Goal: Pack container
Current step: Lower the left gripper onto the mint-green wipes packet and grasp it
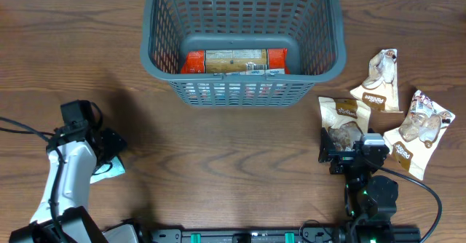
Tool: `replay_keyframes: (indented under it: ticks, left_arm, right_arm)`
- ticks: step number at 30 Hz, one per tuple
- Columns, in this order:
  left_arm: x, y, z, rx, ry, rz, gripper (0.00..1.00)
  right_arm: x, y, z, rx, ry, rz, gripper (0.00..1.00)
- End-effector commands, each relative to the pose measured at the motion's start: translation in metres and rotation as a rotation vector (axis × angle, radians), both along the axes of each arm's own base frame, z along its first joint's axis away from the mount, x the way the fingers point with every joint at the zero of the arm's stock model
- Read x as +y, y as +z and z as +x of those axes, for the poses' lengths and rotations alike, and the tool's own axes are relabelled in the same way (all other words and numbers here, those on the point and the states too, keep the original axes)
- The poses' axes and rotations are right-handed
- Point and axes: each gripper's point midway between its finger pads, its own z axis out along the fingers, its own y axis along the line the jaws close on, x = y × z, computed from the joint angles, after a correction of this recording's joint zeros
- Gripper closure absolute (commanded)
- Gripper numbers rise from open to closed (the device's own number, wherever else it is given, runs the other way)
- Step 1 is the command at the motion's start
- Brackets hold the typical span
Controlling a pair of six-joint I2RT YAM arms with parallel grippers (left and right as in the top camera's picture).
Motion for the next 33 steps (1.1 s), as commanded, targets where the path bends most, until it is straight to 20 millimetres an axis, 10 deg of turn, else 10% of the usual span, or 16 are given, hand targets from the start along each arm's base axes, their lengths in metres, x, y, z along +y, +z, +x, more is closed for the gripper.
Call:
replay_keyframes:
  ticks: [1,19,25,33]
  left_arm:
    - [0.008,0.001,0.005,-0.024,0.012,0.019,0.02]
    - [-0.005,-0.044,0.021,0.023,-0.086,-0.090,0.01]
    - [-0.025,-0.043,0.029,-0.031,-0.111,-0.206,0.51]
    - [-0.034,-0.007,0.052,-0.196,-0.025,-0.267,0.94]
  right_arm:
    - [0.001,-0.002,0.000,0.006,0.000,0.013,0.01]
    - [0.001,-0.002,0.000,0.004,-0.011,0.064,0.01]
    - [0.000,-0.002,0.000,0.004,-0.016,0.063,0.01]
    - [-0.001,-0.002,0.000,0.003,-0.021,0.061,0.01]
